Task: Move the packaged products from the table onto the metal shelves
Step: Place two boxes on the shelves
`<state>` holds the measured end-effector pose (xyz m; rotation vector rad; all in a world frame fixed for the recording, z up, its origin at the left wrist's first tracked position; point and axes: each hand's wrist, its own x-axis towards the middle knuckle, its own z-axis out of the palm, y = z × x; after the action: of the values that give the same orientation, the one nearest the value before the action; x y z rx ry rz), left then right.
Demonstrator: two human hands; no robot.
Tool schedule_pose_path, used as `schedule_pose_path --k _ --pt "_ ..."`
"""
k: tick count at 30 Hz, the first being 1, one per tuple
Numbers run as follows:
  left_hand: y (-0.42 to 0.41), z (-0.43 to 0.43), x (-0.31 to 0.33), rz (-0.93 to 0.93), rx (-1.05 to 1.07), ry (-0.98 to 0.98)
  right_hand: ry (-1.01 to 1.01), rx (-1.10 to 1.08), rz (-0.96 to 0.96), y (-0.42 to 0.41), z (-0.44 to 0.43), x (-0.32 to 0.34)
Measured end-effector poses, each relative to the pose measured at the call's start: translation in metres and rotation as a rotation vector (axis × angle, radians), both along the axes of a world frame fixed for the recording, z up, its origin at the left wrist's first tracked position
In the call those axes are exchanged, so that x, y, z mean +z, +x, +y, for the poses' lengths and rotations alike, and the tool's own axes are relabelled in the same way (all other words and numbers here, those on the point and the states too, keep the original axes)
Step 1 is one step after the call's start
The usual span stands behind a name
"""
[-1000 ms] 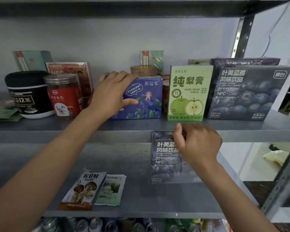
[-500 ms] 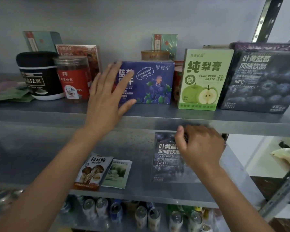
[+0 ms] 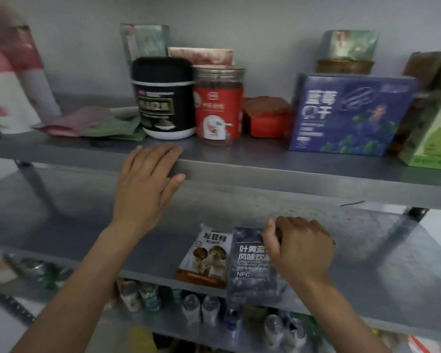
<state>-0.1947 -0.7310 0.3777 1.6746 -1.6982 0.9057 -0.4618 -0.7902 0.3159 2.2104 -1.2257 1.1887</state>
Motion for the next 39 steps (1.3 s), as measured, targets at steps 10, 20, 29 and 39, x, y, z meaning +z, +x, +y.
schedule_pose_path --k 10,20,29,39 --pt "0.184 0.051 0.004 -0.117 -0.08 0.054 0.021 0.053 -0.028 0.243 0.042 0.004" --pt "0.294 0.088 -0.022 -0.119 -0.022 -0.024 -0.015 0.19 0.042 0.39 0.055 0.003" --pt "0.463 0.114 -0.054 -0.15 0.071 -0.045 -0.053 0.146 0.085 0.549 0.081 -0.021" --pt "0.708 0.151 -0.061 -0.17 0.144 -0.065 0.064 0.015 0.072 0.741 0.131 -0.039"
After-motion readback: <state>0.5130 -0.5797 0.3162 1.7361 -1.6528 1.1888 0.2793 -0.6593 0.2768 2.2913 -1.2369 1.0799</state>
